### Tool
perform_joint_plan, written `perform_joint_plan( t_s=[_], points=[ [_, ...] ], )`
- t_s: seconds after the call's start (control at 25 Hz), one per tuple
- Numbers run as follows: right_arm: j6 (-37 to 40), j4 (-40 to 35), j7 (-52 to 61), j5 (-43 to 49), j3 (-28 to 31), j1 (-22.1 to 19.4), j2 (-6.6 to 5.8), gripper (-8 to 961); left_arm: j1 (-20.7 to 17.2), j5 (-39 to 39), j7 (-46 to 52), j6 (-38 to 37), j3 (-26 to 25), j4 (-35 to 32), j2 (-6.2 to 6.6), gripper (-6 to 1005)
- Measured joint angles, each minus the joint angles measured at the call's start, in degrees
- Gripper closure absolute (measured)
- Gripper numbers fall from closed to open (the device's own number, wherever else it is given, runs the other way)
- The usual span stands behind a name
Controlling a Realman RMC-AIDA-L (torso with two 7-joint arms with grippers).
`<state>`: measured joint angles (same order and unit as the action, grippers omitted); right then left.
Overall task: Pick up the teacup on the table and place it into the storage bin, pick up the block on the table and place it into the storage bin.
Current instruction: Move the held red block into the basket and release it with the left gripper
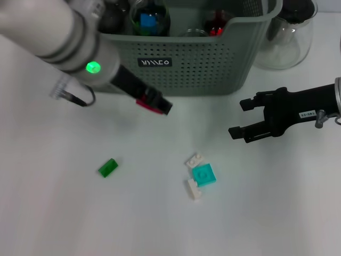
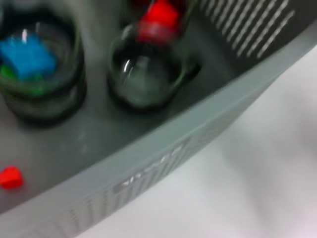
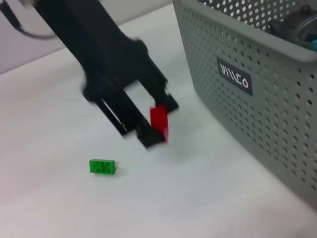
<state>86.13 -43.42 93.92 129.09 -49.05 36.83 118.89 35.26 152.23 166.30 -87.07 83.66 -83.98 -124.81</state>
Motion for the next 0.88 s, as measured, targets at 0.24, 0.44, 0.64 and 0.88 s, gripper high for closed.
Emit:
perform_joint_plan(
  t_s=[0.24, 0.44, 0.64, 0.88],
  points=[
    [0.1, 0.1, 0.6, -0.1, 1.2, 0.1, -0.12, 13, -3.7, -26.0, -13.4, -9.1, -21.7, -10.0, 0.51, 265],
    [0.2, 0.3, 0.7, -0.1, 3.4, 0.3, 0.06, 13, -0.6, -37.6, -21.1, -7.1, -31.2, -8.0, 2.23, 251],
    [0.3, 0.3, 0.7, -0.2, 5.1, 0.2, 0.17, 13, 7.1, -28.7, -22.6, 4.9, -31.1, 3.7, 5.51, 237],
    [0.1, 0.4, 0.8, -0.2, 5.9, 0.1, 0.36, 13, 16.6, -14.2, -19.4, 16.9, -31.0, 22.0, 7.20, 221]
  ],
)
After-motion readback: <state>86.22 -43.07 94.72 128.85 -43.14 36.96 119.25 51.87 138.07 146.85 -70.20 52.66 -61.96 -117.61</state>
